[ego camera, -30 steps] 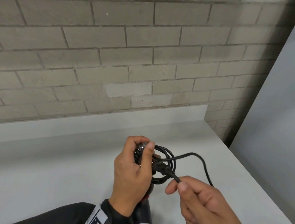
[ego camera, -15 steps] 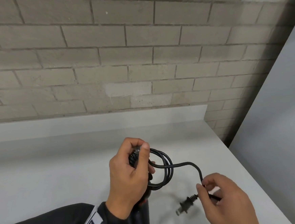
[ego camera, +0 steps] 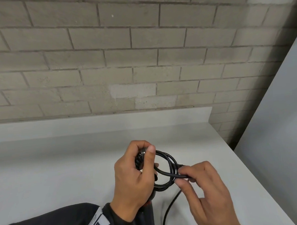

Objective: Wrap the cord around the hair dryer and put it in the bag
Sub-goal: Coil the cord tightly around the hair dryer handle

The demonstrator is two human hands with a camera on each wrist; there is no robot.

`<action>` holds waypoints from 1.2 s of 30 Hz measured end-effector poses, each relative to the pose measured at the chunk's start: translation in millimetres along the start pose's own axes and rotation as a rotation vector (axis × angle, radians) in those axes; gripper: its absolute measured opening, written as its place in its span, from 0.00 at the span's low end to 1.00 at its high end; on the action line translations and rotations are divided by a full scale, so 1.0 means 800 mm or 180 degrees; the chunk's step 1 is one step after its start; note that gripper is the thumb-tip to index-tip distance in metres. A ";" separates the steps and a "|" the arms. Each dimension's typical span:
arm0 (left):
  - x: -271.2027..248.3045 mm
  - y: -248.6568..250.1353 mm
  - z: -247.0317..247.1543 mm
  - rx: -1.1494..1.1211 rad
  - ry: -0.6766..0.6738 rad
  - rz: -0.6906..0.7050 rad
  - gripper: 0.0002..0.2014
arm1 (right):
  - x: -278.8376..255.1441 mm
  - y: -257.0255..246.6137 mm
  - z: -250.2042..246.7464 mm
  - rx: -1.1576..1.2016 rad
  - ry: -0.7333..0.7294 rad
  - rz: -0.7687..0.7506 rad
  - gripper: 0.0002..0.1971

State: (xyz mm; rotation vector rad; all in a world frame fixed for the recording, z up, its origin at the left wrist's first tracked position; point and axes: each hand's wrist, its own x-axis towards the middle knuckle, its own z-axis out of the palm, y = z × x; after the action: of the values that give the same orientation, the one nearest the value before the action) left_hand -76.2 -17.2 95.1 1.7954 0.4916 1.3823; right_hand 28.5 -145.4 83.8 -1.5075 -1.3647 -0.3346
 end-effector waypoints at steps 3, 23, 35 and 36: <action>0.000 0.001 0.000 0.0004 -0.0098 0.0154 0.08 | 0.016 -0.003 -0.013 0.0018 0.0020 -0.0239 0.07; -0.005 -0.003 -0.010 0.0076 -0.0478 0.1329 0.13 | 0.065 -0.026 0.008 0.1849 0.0108 0.1879 0.07; -0.014 -0.003 -0.008 -0.0063 -0.0323 0.1055 0.13 | 0.027 -0.022 -0.005 0.2305 -0.0631 0.1883 0.15; -0.015 -0.003 -0.007 -0.0074 -0.0327 0.1034 0.13 | 0.023 -0.021 -0.006 0.2265 -0.0765 0.1742 0.22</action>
State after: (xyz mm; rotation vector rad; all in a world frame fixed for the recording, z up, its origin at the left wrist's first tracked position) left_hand -85.3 -22.2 86.5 1.9783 0.1313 1.4929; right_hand 22.0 -141.9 108.0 -1.2520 -1.0228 0.6342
